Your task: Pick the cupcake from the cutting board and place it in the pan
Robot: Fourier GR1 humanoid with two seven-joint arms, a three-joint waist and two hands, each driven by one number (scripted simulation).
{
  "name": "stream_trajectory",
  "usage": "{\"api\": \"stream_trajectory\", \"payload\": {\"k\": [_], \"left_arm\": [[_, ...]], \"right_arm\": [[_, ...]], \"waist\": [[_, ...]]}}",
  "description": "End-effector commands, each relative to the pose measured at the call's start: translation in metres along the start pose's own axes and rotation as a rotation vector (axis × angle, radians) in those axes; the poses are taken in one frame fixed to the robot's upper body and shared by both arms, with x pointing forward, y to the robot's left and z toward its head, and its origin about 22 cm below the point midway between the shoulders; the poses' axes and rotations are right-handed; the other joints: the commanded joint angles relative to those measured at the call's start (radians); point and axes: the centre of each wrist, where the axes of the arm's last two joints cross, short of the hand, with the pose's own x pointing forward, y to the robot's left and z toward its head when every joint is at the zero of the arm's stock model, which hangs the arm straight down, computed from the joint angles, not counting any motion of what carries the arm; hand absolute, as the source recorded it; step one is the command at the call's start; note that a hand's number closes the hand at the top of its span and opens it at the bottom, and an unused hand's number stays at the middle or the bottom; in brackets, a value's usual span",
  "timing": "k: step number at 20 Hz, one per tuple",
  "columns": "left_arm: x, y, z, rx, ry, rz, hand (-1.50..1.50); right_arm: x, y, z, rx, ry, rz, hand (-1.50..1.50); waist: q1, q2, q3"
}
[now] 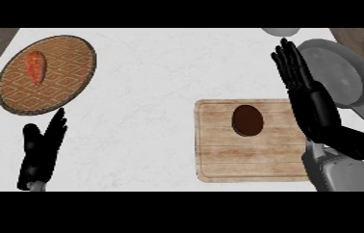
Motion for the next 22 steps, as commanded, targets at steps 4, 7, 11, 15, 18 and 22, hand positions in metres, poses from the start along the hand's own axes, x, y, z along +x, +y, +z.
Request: {"api": "stream_trajectory", "payload": {"k": [4,7,11,15,18,22], "left_arm": [[0.060,-0.052,0.004,-0.217,-0.376,0.094,0.00],[0.077,-0.082,0.016,-0.331,-0.505,0.161,0.00],[0.071,-0.097,0.023,-0.376,-0.549,0.212,0.00],[0.067,-0.113,0.021,-0.396,-0.573,0.200,0.00],[0.070,-0.113,0.020,-0.412,-0.566,0.208,0.00],[0.057,-0.120,0.018,-0.393,-0.556,0.184,0.00]], "right_arm": [[0.004,0.021,-0.030,0.455,-0.075,-0.268,1.50],[0.018,-0.035,-0.039,0.570,-0.020,0.150,1.50],[-0.024,-0.105,-0.019,0.596,0.025,-0.226,-1.50],[-0.014,-0.150,-0.035,0.675,-0.029,-0.104,-1.50],[-0.021,-0.134,-0.053,0.737,-0.029,-0.021,-1.50],[0.011,-0.142,-0.079,0.858,-0.020,0.097,-1.50]], "waist": [[0.058,0.003,0.017],[0.021,0.003,0.011],[0.035,0.009,0.019],[0.048,0.013,0.020],[0.059,0.009,0.019],[0.052,0.005,0.018]]}}
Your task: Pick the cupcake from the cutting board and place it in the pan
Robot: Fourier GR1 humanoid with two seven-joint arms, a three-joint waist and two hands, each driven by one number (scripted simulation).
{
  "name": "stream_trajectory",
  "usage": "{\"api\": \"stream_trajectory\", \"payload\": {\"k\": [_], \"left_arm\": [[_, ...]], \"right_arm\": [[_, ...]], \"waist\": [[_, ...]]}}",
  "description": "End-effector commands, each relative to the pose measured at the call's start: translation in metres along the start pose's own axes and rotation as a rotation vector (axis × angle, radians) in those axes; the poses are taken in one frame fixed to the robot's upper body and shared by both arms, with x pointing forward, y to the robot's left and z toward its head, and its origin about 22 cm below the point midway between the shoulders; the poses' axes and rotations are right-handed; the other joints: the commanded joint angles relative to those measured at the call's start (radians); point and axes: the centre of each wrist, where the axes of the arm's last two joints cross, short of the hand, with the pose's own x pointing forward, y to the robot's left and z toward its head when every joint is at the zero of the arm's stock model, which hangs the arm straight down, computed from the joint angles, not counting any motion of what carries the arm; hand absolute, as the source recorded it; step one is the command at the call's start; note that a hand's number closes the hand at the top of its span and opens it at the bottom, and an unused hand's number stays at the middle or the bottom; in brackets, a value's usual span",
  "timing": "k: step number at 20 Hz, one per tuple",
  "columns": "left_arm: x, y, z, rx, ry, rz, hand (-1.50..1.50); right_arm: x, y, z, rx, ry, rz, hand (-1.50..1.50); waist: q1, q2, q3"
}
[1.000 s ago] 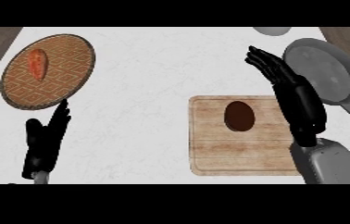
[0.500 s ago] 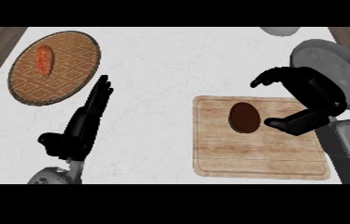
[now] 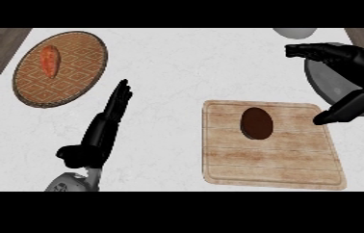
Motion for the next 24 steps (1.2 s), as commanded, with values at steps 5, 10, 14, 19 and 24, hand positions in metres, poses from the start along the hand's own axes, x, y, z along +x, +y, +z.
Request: {"api": "stream_trajectory", "payload": {"k": [5,10,14,19,24], "left_arm": [[-0.010,-0.001,0.004,0.005,-0.006,-0.002,0.00],[-0.011,0.014,-0.002,0.007,0.020,0.006,0.00],[-0.007,0.000,-0.004,0.009,-0.010,0.015,0.00],[-0.012,-0.007,0.013,0.031,-0.009,0.017,0.00],[-0.008,0.008,-0.004,0.034,-0.005,0.014,0.00]], "right_arm": [[0.014,0.009,-0.049,0.337,0.019,0.173,-1.50],[0.012,0.039,-0.068,0.523,0.095,0.370,-1.50],[0.006,0.060,-0.078,0.644,0.119,0.510,-1.50],[-0.019,0.082,-0.082,0.697,0.150,0.651,-1.50],[-0.021,0.088,-0.085,0.700,0.174,0.608,-1.50]], "waist": [[0.002,-0.006,-0.002],[-0.005,-0.006,-0.002],[-0.016,-0.010,-0.002],[-0.024,-0.015,-0.003],[-0.040,-0.018,-0.003]]}}
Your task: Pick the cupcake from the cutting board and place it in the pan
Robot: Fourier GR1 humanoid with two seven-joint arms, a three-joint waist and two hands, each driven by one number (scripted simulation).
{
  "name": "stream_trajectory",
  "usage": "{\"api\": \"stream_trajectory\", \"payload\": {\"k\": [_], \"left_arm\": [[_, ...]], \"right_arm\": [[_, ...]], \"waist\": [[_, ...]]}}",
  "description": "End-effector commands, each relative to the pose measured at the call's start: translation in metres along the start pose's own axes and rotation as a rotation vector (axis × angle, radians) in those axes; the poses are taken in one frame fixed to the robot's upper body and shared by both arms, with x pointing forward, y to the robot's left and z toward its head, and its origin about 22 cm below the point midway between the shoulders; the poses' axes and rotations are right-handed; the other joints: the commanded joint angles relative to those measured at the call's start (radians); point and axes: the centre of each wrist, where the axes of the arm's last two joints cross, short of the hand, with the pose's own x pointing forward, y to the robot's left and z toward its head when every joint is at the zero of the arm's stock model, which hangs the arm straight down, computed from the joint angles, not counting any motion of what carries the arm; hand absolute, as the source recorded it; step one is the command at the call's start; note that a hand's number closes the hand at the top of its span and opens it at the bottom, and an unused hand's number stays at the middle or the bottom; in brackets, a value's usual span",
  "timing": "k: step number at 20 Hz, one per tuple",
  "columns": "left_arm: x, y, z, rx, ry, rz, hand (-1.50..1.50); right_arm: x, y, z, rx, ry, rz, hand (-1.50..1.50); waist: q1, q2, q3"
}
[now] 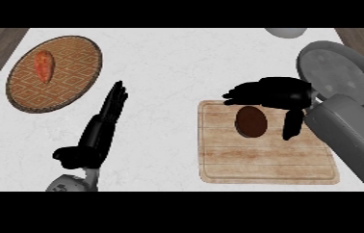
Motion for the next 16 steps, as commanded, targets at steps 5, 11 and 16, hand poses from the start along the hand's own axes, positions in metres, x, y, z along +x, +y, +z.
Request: {"api": "stream_trajectory", "payload": {"k": [5,11,16], "left_arm": [[0.001,-0.003,-0.014,-0.012,0.018,-0.002,0.00],[0.000,0.003,-0.003,-0.006,0.005,0.001,0.00],[-0.005,0.011,0.012,0.009,0.021,-0.004,0.00]], "right_arm": [[-0.018,-0.001,0.004,0.055,-0.018,-0.040,-1.50],[-0.018,0.024,-0.014,0.020,-0.025,-0.067,-1.50],[-0.024,0.011,-0.030,0.030,-0.019,-0.080,-1.50]], "waist": [[-0.008,-0.001,0.000],[-0.009,-0.002,0.000],[-0.003,-0.002,0.000]]}}
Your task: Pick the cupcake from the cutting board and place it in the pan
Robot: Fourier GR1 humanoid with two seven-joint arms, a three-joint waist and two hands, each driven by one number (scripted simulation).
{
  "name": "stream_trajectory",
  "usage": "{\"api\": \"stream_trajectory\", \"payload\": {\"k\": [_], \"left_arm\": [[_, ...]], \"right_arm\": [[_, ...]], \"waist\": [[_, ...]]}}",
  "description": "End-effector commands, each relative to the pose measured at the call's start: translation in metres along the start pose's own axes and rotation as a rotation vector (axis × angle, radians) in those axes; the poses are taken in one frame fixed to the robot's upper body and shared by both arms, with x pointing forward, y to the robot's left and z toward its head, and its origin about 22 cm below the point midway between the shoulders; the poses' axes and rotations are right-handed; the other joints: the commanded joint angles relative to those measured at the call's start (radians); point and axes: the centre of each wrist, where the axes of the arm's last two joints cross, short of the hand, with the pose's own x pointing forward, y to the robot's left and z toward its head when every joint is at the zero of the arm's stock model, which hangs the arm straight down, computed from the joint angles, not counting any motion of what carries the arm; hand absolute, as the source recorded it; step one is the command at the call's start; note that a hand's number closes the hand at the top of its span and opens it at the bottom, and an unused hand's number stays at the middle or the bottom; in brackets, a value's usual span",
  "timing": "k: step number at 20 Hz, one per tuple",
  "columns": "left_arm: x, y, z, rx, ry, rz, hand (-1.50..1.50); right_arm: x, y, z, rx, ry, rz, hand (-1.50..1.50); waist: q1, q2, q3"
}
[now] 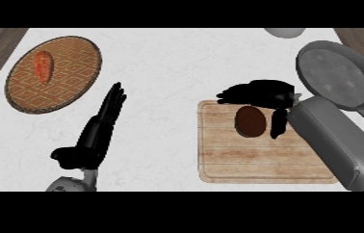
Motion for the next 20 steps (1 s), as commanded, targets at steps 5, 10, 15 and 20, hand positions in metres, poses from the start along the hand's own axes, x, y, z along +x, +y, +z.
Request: {"api": "stream_trajectory", "payload": {"k": [5,10,15,20], "left_arm": [[-0.003,-0.022,0.015,0.012,-0.011,0.007,0.00],[0.001,-0.004,0.006,-0.004,-0.011,-0.008,0.00],[0.000,0.002,0.006,-0.007,-0.009,0.001,0.00],[-0.007,-0.017,0.004,-0.020,-0.001,-0.007,0.00]], "right_arm": [[-0.012,0.026,-0.009,0.065,0.004,-0.020,-1.50],[-0.003,0.047,-0.043,0.185,-0.015,0.047,1.50],[-0.008,0.052,-0.046,0.149,-0.048,0.158,1.50],[-0.006,0.045,-0.044,0.086,-0.080,0.154,1.50]], "waist": [[-0.001,-0.001,0.000],[0.005,0.002,0.000],[0.003,0.001,0.000],[-0.007,-0.001,0.000]]}}
